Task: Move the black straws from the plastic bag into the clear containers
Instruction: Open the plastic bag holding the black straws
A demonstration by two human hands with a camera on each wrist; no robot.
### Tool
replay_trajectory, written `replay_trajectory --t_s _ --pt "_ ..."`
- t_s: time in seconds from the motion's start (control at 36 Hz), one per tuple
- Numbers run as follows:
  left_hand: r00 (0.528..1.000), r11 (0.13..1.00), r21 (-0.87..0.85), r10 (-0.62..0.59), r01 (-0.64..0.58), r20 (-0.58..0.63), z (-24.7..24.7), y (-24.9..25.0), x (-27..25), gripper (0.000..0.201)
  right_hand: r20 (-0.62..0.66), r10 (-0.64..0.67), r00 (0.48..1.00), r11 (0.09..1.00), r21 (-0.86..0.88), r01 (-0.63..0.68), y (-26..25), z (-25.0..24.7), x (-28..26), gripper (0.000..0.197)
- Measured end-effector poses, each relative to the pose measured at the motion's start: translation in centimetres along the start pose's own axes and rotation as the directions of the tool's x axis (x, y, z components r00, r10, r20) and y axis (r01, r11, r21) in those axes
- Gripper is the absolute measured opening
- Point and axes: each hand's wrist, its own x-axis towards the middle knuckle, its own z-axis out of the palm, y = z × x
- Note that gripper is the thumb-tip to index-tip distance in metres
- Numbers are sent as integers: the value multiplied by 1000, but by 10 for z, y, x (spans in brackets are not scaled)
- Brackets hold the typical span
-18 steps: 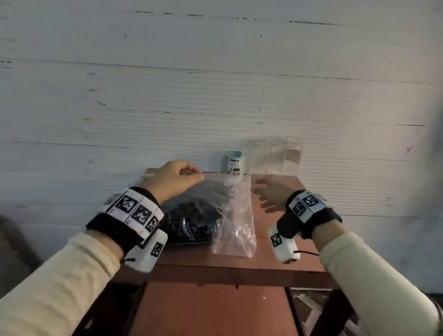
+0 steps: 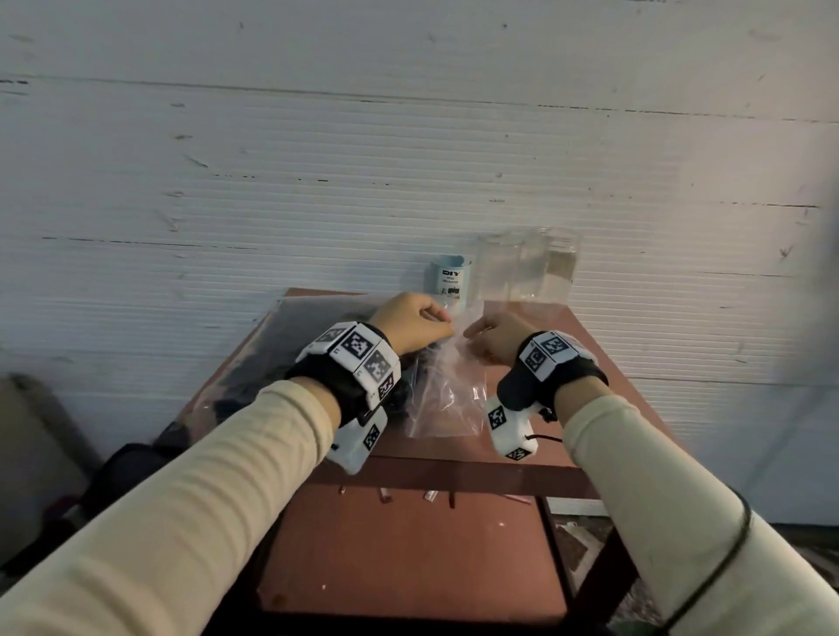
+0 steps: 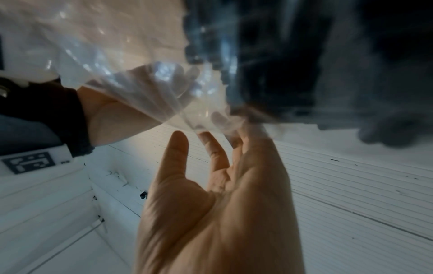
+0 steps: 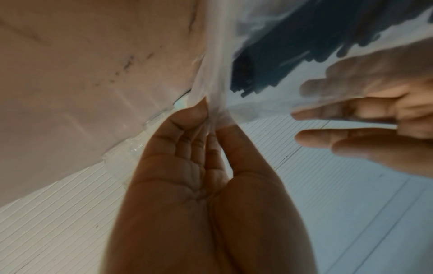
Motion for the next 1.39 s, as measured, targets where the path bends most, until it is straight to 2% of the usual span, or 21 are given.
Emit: replay_trajectory --t_s 0.11,0.22,0.28,0.36,0.47,0.61,0.67,0.72,0.83,1.03,1.17,1.28,1.39 --pt "999 1000 13 21 -22 41 8 2 -3 27 -33 -87 996 996 19 88 4 -2 -4 20" --pt "981 990 118 60 -82 184 16 5 -10 43 -31 -158 987 987 2 158 4 -3 -9 25" --pt "975 988 129 58 -87 215 21 7 -13 52 -15 -184 983 983 -10 184 3 -4 -13 25" --pt "982 983 156 65 -93 179 27 7 -11 63 1 -229 973 973 -16 229 2 -7 -19 21" --pt "992 978 184 80 -97 101 33 3 -9 66 39 -298 954 953 -35 300 -1 -11 -30 31" --pt "997 978 194 76 -78 16 30 -3 -11 38 128 -344 930 932 -72 355 2 -11 -41 43" --pt "998 984 169 54 -56 16 25 -7 -10 30 159 -338 928 936 -49 349 6 -9 -43 48" --pt "999 992 124 36 -36 6 18 -10 -10 31 151 -328 932 944 13 330 11 -8 -44 50" --pt "1000 1000 11 2 -2 -26 2 -15 -11 41 59 -321 945 944 102 314 20 -7 -45 45" --pt "998 969 -245 14 -28 -61 -30 -24 -16 35 -66 -257 964 953 148 264 21 -5 -35 33" --pt "992 924 -372 48 -87 -114 -48 -21 -16 34 0 -182 983 957 231 177 14 3 -24 35" --pt "988 893 -430 77 -129 -138 -54 -18 -14 33 -13 -147 989 910 390 140 2 10 -12 40" --pt "988 862 -489 81 -135 -130 -57 -17 -10 32 37 -121 992 868 488 87 -13 16 -2 50"
